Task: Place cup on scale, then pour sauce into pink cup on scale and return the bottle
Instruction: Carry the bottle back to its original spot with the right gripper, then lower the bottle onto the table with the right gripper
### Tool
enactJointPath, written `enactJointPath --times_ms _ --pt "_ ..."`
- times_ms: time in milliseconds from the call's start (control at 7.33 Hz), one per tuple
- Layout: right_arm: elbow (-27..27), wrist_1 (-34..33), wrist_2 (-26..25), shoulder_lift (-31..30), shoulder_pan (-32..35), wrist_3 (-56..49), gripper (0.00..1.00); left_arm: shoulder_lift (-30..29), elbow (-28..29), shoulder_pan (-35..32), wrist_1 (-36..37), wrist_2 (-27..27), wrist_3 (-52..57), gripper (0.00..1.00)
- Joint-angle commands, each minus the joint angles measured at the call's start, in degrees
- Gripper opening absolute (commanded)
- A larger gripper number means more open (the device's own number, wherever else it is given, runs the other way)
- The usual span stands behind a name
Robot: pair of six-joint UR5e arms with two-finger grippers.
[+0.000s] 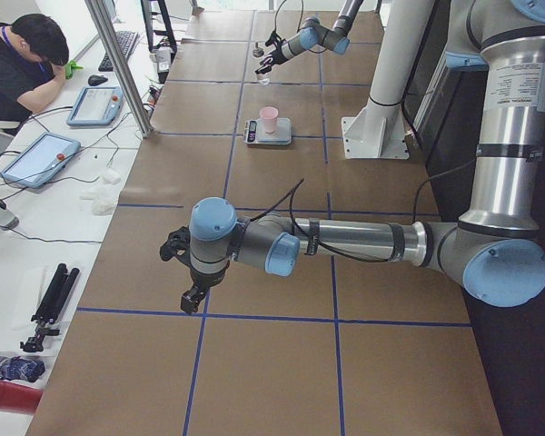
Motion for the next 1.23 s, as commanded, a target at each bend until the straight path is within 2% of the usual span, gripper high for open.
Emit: enactJointPath --times_ms 0,409,1091 --pt "-0.2 0.0 0.1 -0.3 -0.4 1.7 0.00 -0.1 -0.1 0.0 0.0 0.0 0.0 1.00" --pt "-0.1 0.0 2.6 -0.4 -0.5 1.9 0.00 -0.1 -0.1 0.0 0.0 0.0 0.0 1.00" --pt "0.5 0.0 2.8 -1.2 -0.5 1.8 0.00 -0.2 -0.1 0.0 0.0 0.0 0.0 1.00"
